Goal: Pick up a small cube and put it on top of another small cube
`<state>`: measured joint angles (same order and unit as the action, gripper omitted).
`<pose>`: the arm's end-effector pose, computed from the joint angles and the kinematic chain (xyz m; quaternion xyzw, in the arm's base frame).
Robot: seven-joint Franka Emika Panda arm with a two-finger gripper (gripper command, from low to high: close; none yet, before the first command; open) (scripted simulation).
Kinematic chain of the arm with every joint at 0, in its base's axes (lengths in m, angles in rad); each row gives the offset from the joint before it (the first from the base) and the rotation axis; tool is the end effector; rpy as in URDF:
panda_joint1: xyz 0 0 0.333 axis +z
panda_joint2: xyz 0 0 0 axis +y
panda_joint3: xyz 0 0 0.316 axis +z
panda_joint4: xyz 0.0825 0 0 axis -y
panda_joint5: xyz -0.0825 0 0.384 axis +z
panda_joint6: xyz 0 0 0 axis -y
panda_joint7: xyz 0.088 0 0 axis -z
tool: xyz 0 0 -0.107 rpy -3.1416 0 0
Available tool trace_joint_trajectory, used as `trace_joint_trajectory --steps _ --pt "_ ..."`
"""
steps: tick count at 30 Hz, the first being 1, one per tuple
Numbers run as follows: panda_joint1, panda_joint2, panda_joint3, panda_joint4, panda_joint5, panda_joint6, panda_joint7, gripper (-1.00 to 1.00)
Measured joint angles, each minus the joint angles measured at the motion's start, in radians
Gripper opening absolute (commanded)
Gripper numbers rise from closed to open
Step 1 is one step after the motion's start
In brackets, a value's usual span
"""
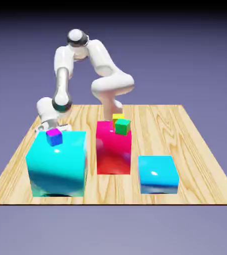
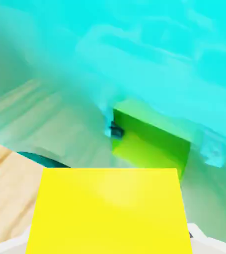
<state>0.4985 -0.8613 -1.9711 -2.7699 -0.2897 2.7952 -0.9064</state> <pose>0.1719 -0.3189 0.1513 -0.9193 0.1360 -0.2944 0.2232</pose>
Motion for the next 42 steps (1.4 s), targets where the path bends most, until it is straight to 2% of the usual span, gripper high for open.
trace_joint_trajectory --steps 5,16,24,37,40,42 --pt "-0.137 -0.01 0.067 0.042 -0.18 -0.052 0.095 -1.0" --pt "-0.107 -0.111 0.462 0.327 -0.284 -0.484 0.096 -1.0" --pt "0.175 -0.239 0.667 0.39 -0.227 -0.812 0.144 -1.0" --pt "0.646 -0.413 0.831 0.364 -0.078 -1.171 0.226 -1.0" --pt "0.703 -0.428 0.825 0.341 -0.052 -1.187 0.236 -1.0" --pt "0.664 -0.355 0.831 0.306 -0.004 -1.138 0.173 -1.0"
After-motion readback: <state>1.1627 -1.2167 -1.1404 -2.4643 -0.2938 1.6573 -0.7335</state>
